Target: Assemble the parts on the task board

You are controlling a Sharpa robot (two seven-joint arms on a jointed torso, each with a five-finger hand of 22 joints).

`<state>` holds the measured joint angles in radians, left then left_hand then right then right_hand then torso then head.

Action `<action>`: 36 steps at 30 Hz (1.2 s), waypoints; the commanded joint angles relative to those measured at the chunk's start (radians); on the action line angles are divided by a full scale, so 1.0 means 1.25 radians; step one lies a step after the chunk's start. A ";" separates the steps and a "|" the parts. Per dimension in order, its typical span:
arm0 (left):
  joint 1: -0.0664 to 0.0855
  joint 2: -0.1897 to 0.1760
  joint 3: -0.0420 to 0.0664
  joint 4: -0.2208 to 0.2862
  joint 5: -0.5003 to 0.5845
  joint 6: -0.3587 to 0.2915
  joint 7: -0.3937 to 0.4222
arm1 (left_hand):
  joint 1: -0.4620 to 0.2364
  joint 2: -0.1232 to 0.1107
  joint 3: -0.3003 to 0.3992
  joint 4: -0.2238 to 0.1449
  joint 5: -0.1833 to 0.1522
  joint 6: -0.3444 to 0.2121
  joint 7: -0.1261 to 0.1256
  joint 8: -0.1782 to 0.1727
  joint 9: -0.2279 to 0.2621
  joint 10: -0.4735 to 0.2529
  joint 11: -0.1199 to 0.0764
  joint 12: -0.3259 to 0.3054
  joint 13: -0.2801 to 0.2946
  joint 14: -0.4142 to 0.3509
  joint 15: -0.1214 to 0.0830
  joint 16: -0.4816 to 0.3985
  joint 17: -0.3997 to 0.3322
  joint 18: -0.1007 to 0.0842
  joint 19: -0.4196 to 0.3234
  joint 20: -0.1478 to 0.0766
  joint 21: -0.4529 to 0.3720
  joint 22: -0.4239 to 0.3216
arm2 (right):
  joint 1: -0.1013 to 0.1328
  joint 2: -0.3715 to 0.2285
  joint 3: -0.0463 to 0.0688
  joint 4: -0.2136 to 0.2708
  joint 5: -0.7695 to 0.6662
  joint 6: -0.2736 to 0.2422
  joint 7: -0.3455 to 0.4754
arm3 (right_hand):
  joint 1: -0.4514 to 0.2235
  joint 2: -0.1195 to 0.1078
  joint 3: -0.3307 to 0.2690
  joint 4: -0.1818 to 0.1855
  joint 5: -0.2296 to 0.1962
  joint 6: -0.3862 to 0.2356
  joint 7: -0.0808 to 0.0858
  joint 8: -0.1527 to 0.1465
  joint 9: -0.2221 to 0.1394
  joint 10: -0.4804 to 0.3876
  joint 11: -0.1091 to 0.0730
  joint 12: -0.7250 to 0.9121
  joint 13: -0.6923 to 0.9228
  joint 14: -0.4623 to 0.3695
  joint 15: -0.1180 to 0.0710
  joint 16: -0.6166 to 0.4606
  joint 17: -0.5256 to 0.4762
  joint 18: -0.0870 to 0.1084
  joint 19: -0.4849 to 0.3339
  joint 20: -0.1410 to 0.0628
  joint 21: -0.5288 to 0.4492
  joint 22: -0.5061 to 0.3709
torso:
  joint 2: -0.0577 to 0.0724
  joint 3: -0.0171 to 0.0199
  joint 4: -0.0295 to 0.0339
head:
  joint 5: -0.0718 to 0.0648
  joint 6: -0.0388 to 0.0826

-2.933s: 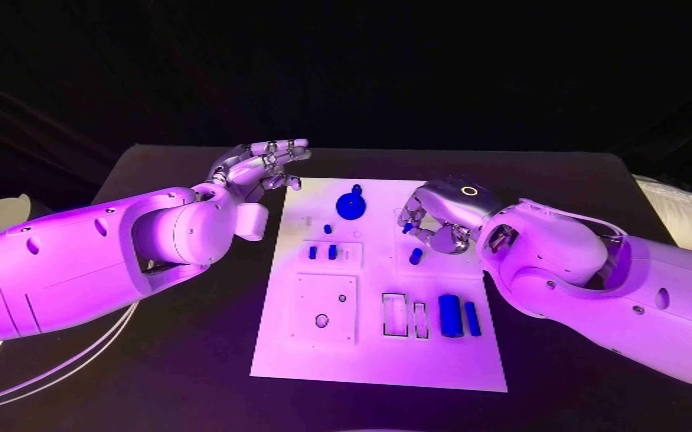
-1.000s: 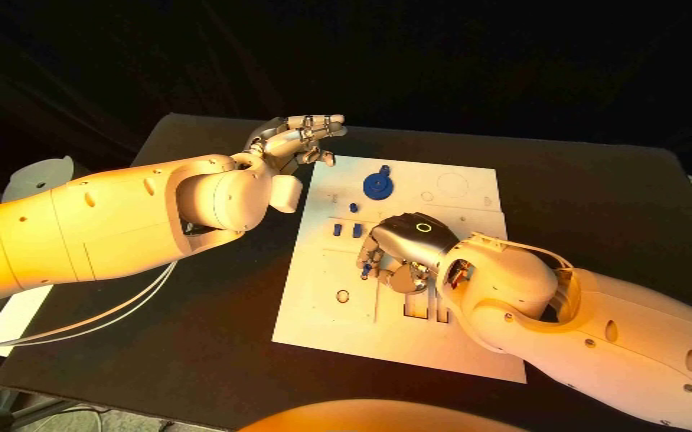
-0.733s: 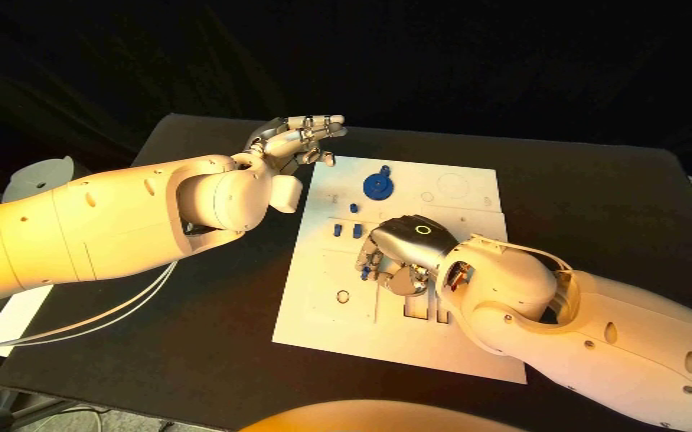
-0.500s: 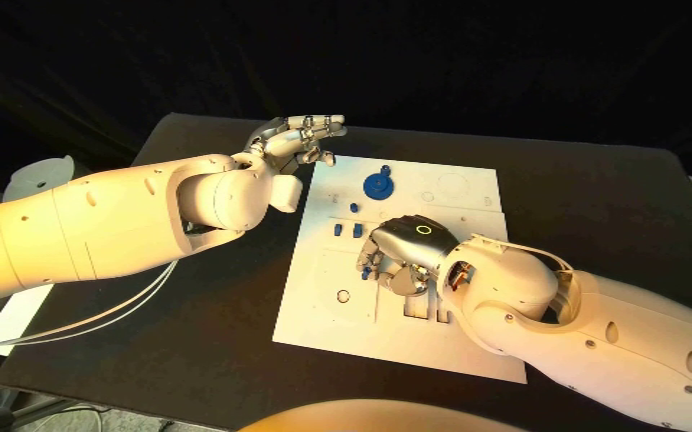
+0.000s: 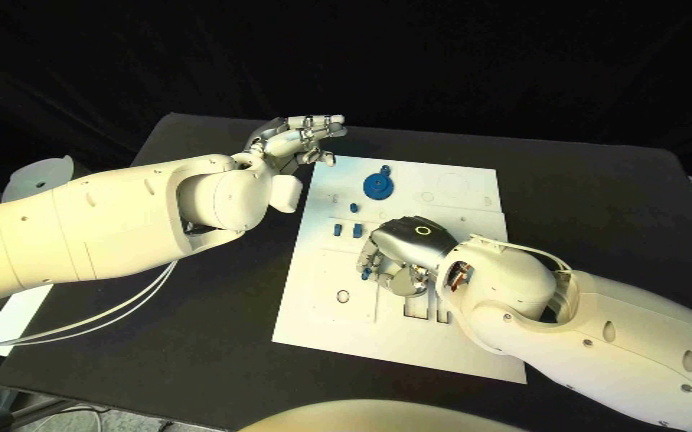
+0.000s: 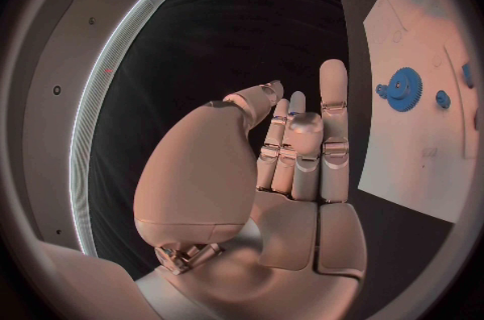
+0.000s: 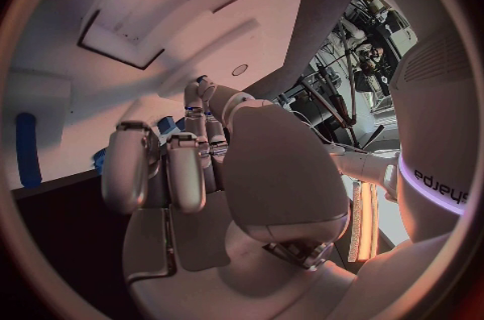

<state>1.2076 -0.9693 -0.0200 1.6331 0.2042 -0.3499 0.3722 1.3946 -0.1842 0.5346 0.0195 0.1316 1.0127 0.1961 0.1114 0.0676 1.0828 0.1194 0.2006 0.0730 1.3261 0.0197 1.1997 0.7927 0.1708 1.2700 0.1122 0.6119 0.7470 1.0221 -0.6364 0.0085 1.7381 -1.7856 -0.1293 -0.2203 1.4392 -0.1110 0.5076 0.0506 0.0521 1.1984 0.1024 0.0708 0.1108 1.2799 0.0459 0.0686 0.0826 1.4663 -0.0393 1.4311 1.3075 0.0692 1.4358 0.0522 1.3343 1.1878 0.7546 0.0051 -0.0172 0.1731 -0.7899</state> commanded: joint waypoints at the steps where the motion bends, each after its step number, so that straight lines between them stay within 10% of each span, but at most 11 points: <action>1: 0.000 0.001 0.000 0.002 0.000 0.016 0.003 | -0.006 0.005 0.002 -0.004 0.004 -0.006 -0.002 -0.004 -0.001 -0.005 -0.002 0.001 -0.001 -0.004 0.001 -0.001 -0.001 0.008 -0.003 0.000 -0.005 -0.001 | -0.003 0.005 -0.003 -0.004 -0.011 0.029 -0.005 | -0.011 0.001 -0.004 -0.004 0.002 0.012 0.008 0.005 0.001 0.005 0.001 -0.003 -0.001 0.059 0.004 0.002 0.080 0.007 -0.002 0.007 0.000 -0.001 | 0.000 0.0003 -0.0003 | -0.001 -0.001; 11: 0.000 0.001 0.000 0.003 0.000 0.017 0.002 | -0.006 0.005 0.002 -0.004 0.004 -0.006 -0.002 -0.004 -0.001 -0.005 -0.002 0.001 -0.001 -0.004 0.001 -0.001 -0.001 0.008 -0.003 0.000 -0.005 -0.001 | -0.007 0.018 -0.013 -0.015 -0.011 0.052 -0.015 | -0.025 -0.001 -0.015 -0.002 0.002 0.006 0.009 0.000 0.002 -0.001 0.004 -0.005 -0.004 0.058 0.007 0.000 0.077 0.008 -0.003 0.011 -0.003 -0.004 | -0.001 -0.0001 0.0010 | -0.001 -0.002; 19: 0.001 0.000 0.000 0.004 0.000 0.016 0.002 | -0.014 0.005 -0.004 -0.001 0.003 -0.010 0.000 -0.003 0.000 -0.010 0.000 0.005 -0.001 -0.005 0.003 0.001 -0.002 0.007 -0.003 0.002 -0.006 -0.002 | -0.008 0.016 -0.015 -0.024 -0.001 0.026 -0.034 | -0.071 -0.029 -0.064 0.017 0.005 -0.127 0.025 -0.008 -0.031 -0.178 0.041 -0.003 -0.016 0.048 0.039 -0.031 0.038 0.019 -0.026 0.037 -0.043 -0.064 | -0.001 0.0001 0.0013 | -0.001 0.000; 26: 0.001 -0.001 0.000 0.004 0.000 0.018 0.002 | -0.020 0.006 -0.010 0.002 0.002 -0.011 0.000 -0.001 0.000 -0.013 0.000 0.008 -0.001 -0.006 0.004 0.002 -0.003 0.007 -0.004 0.003 -0.007 -0.002 | -0.008 0.000 -0.015 -0.011 0.002 -0.023 -0.025 | -0.062 -0.026 -0.084 0.011 0.006 -0.151 0.022 -0.007 -0.035 -0.223 0.052 0.001 -0.015 0.046 0.046 -0.039 0.027 0.022 -0.030 0.047 -0.054 -0.079 | 0.000 0.0013 0.0017 | 0.000 0.002; 36: 0.000 -0.004 0.000 0.005 0.000 0.020 -0.001 | -0.026 0.008 -0.015 0.005 0.002 -0.013 0.000 0.000 0.000 -0.016 0.001 0.012 0.000 -0.006 0.005 0.003 -0.005 0.007 -0.004 0.005 -0.008 -0.003 | 0.007 -0.094 0.011 0.064 0.046 -0.051 -0.004 | -0.068 -0.027 -0.117 0.016 0.006 -0.147 0.016 -0.005 -0.033 -0.203 0.046 0.030 -0.012 0.044 0.042 -0.046 0.016 0.025 -0.032 0.046 -0.063 -0.091 | 0.000 0.0001 -0.0006 | -0.001 0.003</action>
<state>1.2074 -0.9748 -0.0200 1.6359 0.2043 -0.3459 0.3696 1.3731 -0.1766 0.5211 0.0276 0.1315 1.0056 0.1961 0.1114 0.0676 1.0684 0.1195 0.2091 0.0730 1.3227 0.0232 1.1997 0.7878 0.1707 1.2664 0.1158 0.6077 0.7442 1.0253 -0.7414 0.0196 1.8045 -1.7595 -0.1745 -0.2297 1.3542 -0.1436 0.3656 0.0715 0.0563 1.0132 0.1261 0.0632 0.0683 1.0191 0.1051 0.1026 0.0664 1.4647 0.0127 1.3780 1.3081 0.0847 1.3983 0.1078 1.2612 1.0744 0.7547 0.0060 -0.0161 0.1739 -0.7869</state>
